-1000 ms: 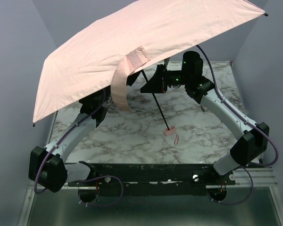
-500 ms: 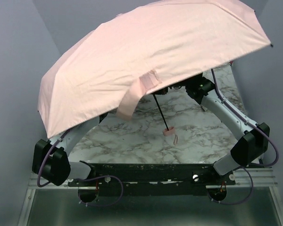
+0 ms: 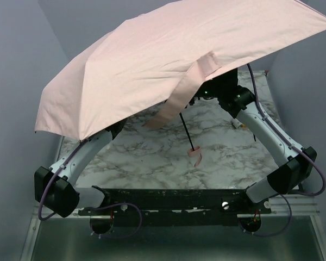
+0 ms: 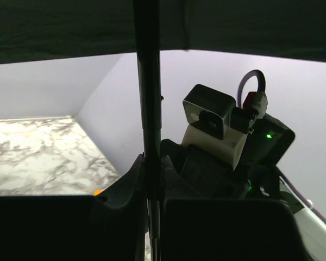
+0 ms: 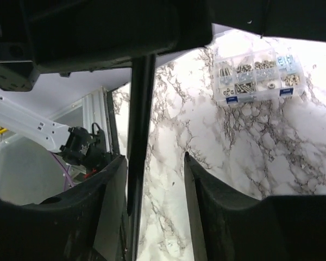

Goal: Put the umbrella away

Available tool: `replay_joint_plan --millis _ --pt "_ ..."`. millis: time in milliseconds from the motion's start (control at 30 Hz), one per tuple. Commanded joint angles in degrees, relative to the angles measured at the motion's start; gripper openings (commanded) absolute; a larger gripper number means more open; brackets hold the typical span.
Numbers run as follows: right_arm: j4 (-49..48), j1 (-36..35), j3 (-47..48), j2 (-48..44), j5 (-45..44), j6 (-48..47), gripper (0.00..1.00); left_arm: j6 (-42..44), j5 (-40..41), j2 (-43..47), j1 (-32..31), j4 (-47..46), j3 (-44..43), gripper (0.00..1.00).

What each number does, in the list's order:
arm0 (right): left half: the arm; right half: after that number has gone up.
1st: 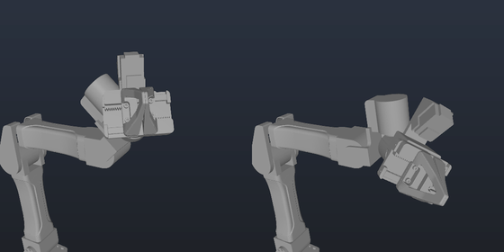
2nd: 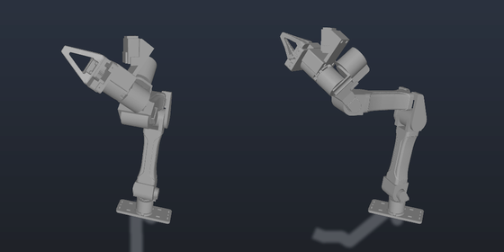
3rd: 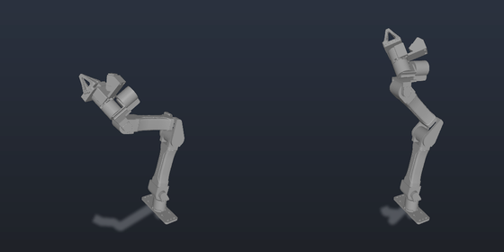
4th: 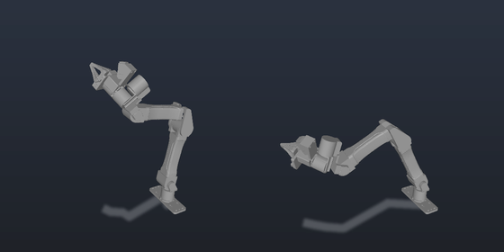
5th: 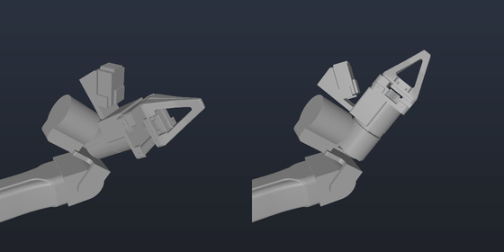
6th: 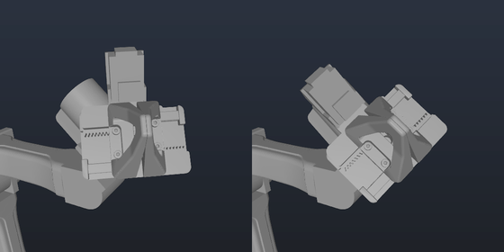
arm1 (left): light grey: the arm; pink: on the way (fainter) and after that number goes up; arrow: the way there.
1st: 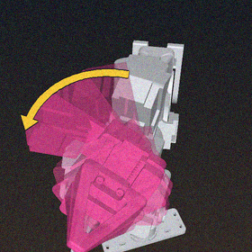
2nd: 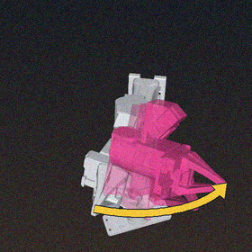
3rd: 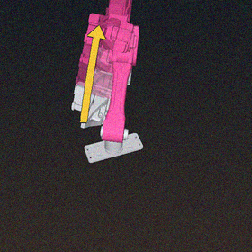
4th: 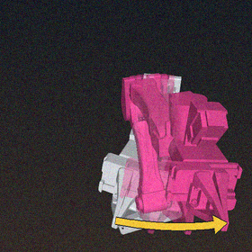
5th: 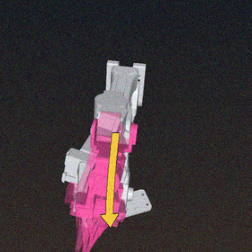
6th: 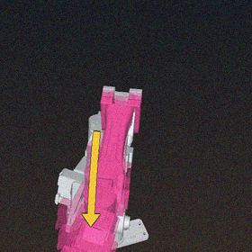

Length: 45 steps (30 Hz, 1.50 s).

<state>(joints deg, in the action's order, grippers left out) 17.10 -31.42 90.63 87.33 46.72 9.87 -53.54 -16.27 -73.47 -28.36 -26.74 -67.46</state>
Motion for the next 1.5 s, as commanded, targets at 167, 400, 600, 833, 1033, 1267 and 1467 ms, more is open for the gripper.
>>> replay_joint_plan --millis 167,400,600,833,1033,1267,1467 --pt "-5.4 0.1 -1.9 -3.1 12.0 5.8 0.65 -5.3 -14.5 -3.1 0.5 -22.7 -0.8 0.0" --pt "-35.4 3.6 -8.9 -3.2 24.7 33.8 0.65 -12.8 -20.1 -4.3 1.9 -34.1 -1.0 0.0" --pt "-49.5 3.7 -12.5 -2.2 24.8 47.3 0.63 -18.5 -21.1 -7.0 1.8 -42.0 -2.0 0.0" --pt "-54.9 3.7 -11.0 -0.4 24.7 53.2 0.08 -19.6 -21.8 -8.8 1.3 -42.6 -3.5 0.0" --pt "-32.1 3.9 -5.9 -1.7 20.5 33.5 0.01 -18.5 -20.4 -7.7 1.5 -36.9 -1.8 0.24" --pt "-8.9 4.2 3.1 -1.9 10.6 12.6 0.01 -15.6 -14.1 -2.8 1.5 -34.4 9.3 0.63" --pt "-2.9 3.7 3.9 -2.3 4.4 4.1 0.01 -11.6 -9.0 -0.9 1.0 -26.2 9.1 0.69"
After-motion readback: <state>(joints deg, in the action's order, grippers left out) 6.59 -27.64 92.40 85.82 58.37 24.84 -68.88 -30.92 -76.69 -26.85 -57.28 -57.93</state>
